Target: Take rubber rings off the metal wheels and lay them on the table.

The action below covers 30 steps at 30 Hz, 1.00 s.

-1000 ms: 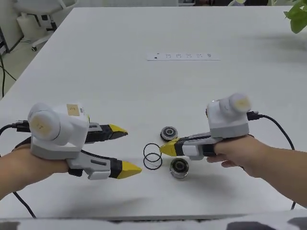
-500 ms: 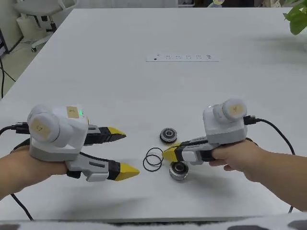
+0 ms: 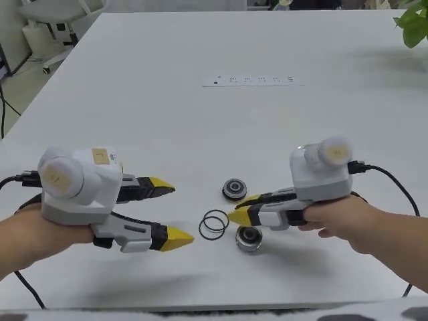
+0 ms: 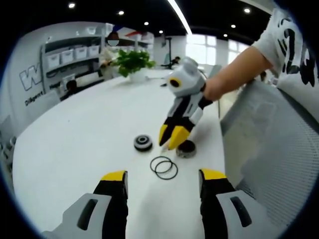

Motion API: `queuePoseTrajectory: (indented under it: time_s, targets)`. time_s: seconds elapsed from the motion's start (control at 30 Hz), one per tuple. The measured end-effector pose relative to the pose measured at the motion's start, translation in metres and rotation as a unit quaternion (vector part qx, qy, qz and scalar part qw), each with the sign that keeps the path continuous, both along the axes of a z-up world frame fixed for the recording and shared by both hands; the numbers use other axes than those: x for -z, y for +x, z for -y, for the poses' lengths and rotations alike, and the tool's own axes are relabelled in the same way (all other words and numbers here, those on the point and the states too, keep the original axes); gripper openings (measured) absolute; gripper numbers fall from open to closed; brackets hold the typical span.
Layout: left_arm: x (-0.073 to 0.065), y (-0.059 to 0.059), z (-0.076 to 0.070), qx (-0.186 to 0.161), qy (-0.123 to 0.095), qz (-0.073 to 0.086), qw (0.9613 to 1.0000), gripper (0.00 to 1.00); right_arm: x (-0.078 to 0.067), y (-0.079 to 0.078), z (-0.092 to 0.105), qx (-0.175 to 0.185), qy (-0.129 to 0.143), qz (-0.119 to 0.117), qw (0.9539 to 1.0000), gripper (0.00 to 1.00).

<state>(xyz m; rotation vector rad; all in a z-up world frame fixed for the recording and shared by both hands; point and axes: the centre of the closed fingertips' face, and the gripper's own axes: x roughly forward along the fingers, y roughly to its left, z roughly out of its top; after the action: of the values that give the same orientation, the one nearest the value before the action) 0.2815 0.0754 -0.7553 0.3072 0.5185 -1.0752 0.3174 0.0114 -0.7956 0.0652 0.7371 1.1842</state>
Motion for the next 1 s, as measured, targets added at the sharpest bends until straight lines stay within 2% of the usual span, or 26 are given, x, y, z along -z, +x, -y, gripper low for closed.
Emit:
queuePoseTrajectory:
  time_s: [0.47,0.77,1.0]
  targets:
    - [-0.003,0.007,0.000,-0.006,-0.001,0.003,1.0000,0.58,-0.011,0.018,0.022,0.034,0.012,0.015,0.9992,0.20]
    - [-0.006,0.017,0.001,-0.012,-0.004,0.006,0.9999,0.57,-0.013,0.027,0.031,0.046,0.005,0.036,0.9983,0.24]
    - [-0.005,0.022,0.001,-0.019,-0.006,0.006,0.9998,0.57,-0.011,0.029,0.036,0.049,-0.001,0.043,0.9979,0.25]
